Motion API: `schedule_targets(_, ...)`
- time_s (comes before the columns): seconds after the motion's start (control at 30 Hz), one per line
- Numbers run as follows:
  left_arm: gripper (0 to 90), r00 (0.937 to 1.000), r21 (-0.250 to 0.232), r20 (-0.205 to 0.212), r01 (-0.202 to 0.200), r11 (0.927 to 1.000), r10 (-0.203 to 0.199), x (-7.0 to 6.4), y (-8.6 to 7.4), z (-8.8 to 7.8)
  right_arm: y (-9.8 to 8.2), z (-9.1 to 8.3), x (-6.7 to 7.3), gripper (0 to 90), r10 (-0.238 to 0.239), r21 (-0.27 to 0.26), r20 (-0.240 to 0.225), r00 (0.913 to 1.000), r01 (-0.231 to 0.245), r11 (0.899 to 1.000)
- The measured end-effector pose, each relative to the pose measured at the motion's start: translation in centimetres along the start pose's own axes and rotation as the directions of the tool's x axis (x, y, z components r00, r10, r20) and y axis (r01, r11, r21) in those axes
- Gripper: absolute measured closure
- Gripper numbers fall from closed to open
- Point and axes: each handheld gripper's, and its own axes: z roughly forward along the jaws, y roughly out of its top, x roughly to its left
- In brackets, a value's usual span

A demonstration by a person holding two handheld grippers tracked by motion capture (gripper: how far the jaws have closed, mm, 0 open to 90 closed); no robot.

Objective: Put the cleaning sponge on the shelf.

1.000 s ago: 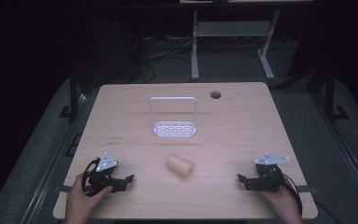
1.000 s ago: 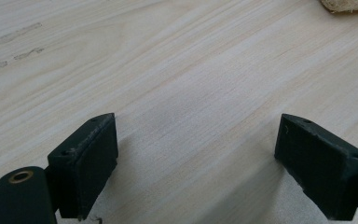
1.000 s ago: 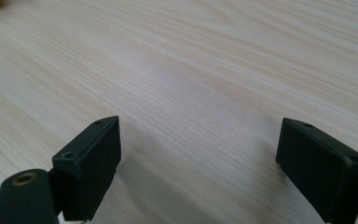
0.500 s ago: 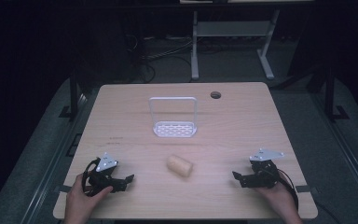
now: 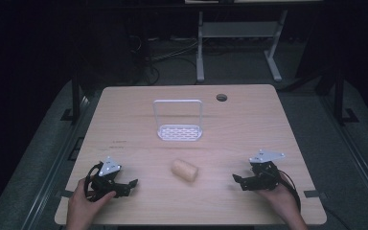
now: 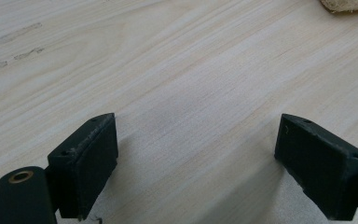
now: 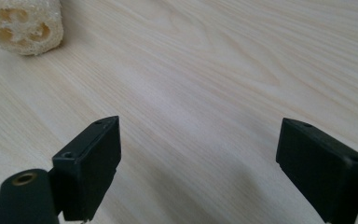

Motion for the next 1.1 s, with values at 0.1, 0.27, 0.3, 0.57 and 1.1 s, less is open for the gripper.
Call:
schedule_targets(0.1,12.7,1.0000,0.000,0.000,0.000,1.0000,0.000,0.0,0.0,0.0,0.5,0.1,0.2,13.7,-0.008,-0.004,-0.006,1.0000,0.008,1.000)
schedule_targets(0.27,12.7,1.0000,0.000,0.000,0.000,1.0000,0.000,0.0,0.0,0.0,0.9,0.3,0.4,13.7,-0.019,-0.009,-0.011,0.9998,0.019,1.000)
schedule_targets(0.3,12.7,1.0000,0.000,0.000,0.000,1.0000,0.000,0.0,0.0,0.0,1.0,0.4,0.5,13.8,-0.025,-0.008,-0.015,0.9996,0.025,1.000)
schedule_targets(0.57,12.7,1.0000,0.000,0.000,0.000,1.0000,0.000,0.0,0.0,0.0,1.7,0.8,1.0,13.8,-0.040,-0.010,-0.028,0.9988,0.040,0.999)
schedule_targets(1.1,12.7,1.0000,0.000,0.000,0.000,1.0000,0.000,0.0,0.0,0.0,3.1,1.7,1.8,13.8,-0.070,-0.010,-0.055,0.9961,0.069,0.998)
